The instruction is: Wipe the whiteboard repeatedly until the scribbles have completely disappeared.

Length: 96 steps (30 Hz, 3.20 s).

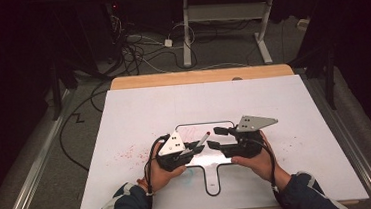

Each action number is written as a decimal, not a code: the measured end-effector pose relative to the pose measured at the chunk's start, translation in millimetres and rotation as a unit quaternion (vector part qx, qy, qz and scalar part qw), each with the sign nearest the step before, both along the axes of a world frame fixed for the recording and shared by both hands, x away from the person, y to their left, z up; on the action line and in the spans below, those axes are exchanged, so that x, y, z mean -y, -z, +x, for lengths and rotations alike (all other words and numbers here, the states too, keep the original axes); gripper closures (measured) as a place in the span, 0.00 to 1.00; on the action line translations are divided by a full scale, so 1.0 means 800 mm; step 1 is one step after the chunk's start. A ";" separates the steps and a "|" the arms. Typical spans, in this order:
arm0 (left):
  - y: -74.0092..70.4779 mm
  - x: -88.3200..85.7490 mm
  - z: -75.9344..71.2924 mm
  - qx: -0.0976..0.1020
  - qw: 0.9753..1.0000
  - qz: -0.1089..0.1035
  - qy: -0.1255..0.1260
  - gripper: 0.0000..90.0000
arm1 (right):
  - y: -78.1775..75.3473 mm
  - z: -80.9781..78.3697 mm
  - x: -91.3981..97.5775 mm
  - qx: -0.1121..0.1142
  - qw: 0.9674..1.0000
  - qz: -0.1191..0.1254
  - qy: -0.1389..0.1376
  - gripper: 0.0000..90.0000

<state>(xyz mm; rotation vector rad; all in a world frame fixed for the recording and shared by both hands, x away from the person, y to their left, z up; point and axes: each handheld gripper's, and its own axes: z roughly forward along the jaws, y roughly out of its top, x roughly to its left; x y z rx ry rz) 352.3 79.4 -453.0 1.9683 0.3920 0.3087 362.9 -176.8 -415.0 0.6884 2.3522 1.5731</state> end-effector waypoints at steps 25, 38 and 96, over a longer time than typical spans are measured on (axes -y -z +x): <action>0.005 -0.057 -0.021 -0.007 0.991 0.061 -0.120 0.36 | -0.013 0.031 -0.080 0.006 0.997 -0.061 -0.054 0.90; 0.020 -0.109 -0.077 -0.025 0.980 0.097 -0.171 0.23 | -0.009 0.089 -0.105 0.053 0.981 -0.186 -0.009 0.90; 0.025 -0.116 -0.072 -0.024 0.980 0.097 -0.170 0.24 | -0.011 0.141 -0.143 0.000 0.983 -0.162 -0.082 0.90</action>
